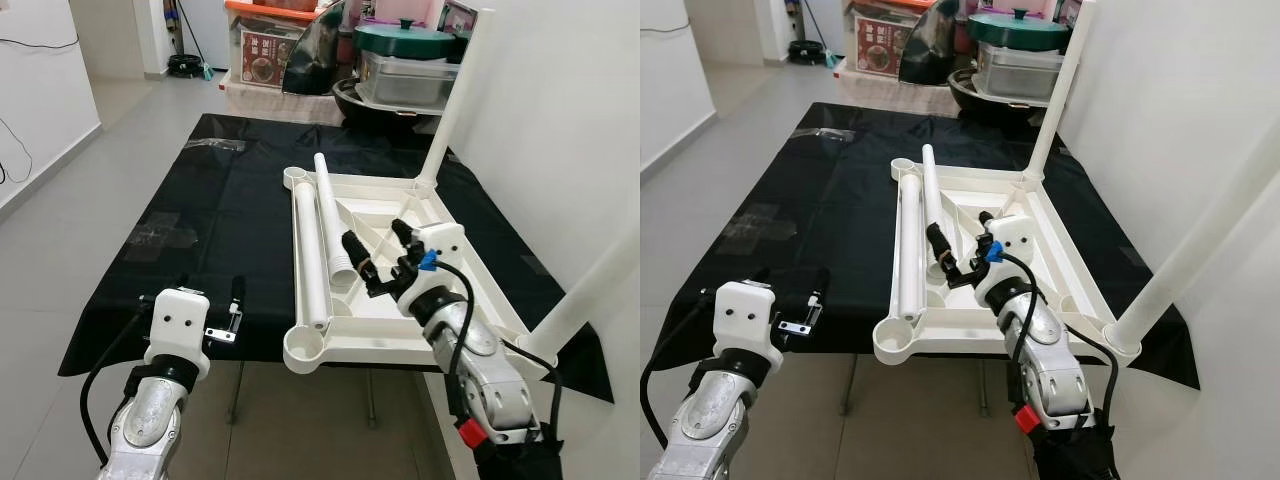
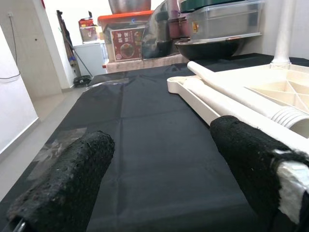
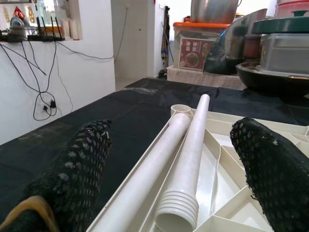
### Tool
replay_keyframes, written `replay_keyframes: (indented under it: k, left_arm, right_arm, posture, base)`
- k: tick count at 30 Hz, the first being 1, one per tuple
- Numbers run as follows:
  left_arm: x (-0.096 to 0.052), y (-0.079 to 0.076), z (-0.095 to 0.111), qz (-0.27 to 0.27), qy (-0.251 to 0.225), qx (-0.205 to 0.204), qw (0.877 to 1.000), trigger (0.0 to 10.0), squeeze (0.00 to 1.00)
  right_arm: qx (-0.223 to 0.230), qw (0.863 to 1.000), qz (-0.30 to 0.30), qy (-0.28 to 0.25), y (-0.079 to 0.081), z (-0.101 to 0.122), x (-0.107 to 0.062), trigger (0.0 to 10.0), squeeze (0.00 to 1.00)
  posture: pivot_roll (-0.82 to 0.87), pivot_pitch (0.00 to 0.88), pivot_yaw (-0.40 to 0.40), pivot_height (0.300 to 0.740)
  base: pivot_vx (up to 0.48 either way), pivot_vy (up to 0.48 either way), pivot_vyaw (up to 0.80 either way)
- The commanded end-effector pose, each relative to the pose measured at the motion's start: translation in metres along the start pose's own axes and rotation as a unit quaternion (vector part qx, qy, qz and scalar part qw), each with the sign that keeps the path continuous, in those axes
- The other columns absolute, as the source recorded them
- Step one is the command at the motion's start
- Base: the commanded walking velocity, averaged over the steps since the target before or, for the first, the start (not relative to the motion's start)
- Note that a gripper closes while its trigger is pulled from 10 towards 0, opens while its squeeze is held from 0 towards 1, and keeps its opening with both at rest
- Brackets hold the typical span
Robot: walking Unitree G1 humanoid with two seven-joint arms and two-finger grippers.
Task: Building children table
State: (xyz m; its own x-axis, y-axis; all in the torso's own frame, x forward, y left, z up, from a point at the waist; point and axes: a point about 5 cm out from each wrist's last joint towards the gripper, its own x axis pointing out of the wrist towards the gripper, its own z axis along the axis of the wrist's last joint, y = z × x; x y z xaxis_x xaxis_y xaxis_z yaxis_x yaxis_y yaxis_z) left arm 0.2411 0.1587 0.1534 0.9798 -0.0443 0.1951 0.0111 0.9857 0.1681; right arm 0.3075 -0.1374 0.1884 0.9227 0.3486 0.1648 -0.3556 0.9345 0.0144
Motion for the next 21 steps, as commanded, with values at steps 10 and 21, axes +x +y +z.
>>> replay_keyframes:
  k: [10,21]
  left_arm:
    - [-0.0011,-0.0017,0.0006,-0.002,-0.01,-0.02,1.0,10.0,0.0]
    - [-0.0012,-0.0008,0.001,0.0,-0.011,-0.02,1.0,10.0,0.0]
  right_arm:
    - [-0.002,0.999,-0.018,0.031,-0.007,-0.014,-0.0039,10.0,0.0]
    - [-0.001,0.999,-0.024,0.031,-0.0085,-0.015,-0.0031,10.0,0.0]
  posture:
    - [0.05,0.0,-0.115,0.74]
    - [0.05,0.0,-0.115,0.74]
  base:
    - [0.123,0.0,0.0]
    - [0.358,0.0,0.0]
